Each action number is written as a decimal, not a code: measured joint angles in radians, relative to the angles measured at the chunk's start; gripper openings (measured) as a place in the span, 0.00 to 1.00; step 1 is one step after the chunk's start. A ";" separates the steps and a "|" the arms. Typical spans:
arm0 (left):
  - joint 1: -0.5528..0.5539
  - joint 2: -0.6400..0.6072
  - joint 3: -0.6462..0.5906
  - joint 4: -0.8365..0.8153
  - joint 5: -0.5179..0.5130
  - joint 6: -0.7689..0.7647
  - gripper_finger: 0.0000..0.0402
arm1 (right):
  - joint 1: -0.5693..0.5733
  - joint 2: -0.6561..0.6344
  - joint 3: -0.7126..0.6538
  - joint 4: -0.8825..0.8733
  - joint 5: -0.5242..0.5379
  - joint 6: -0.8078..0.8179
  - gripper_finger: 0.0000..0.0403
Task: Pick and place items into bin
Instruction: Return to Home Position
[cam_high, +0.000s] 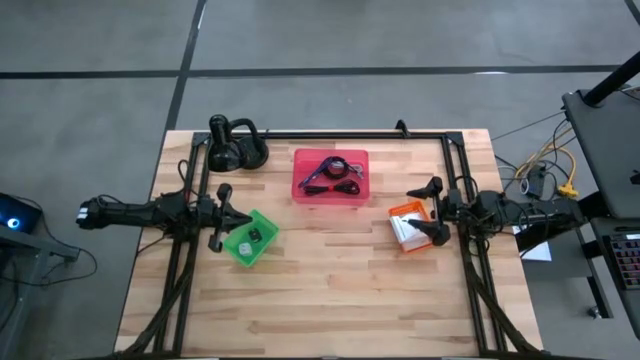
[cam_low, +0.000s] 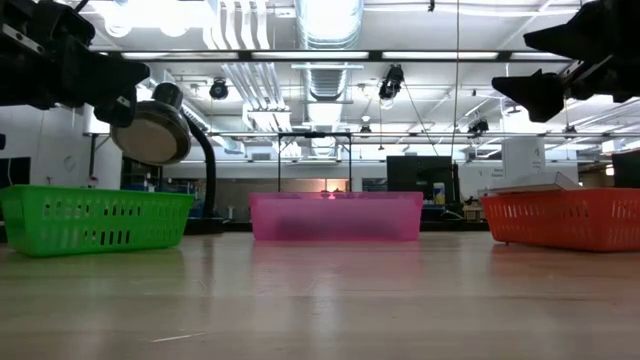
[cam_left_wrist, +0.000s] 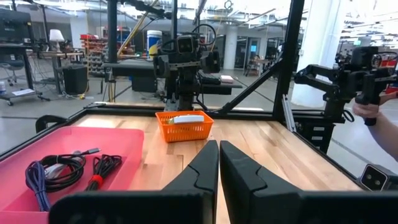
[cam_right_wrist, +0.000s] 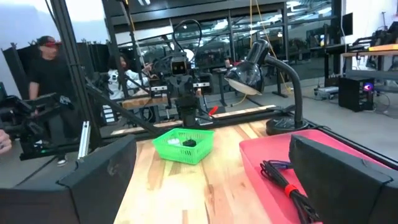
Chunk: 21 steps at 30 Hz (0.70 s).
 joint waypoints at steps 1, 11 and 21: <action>0.000 0.000 0.000 0.000 0.000 0.000 0.00 | 0.000 0.001 0.000 -0.009 0.001 -0.001 0.99; 0.000 -0.001 0.000 0.018 -0.001 0.000 0.00 | 0.001 0.002 0.000 -0.042 0.005 -0.022 0.99; 0.000 0.000 0.000 0.014 -0.001 0.001 0.00 | 0.001 0.002 0.000 -0.042 0.005 -0.040 0.99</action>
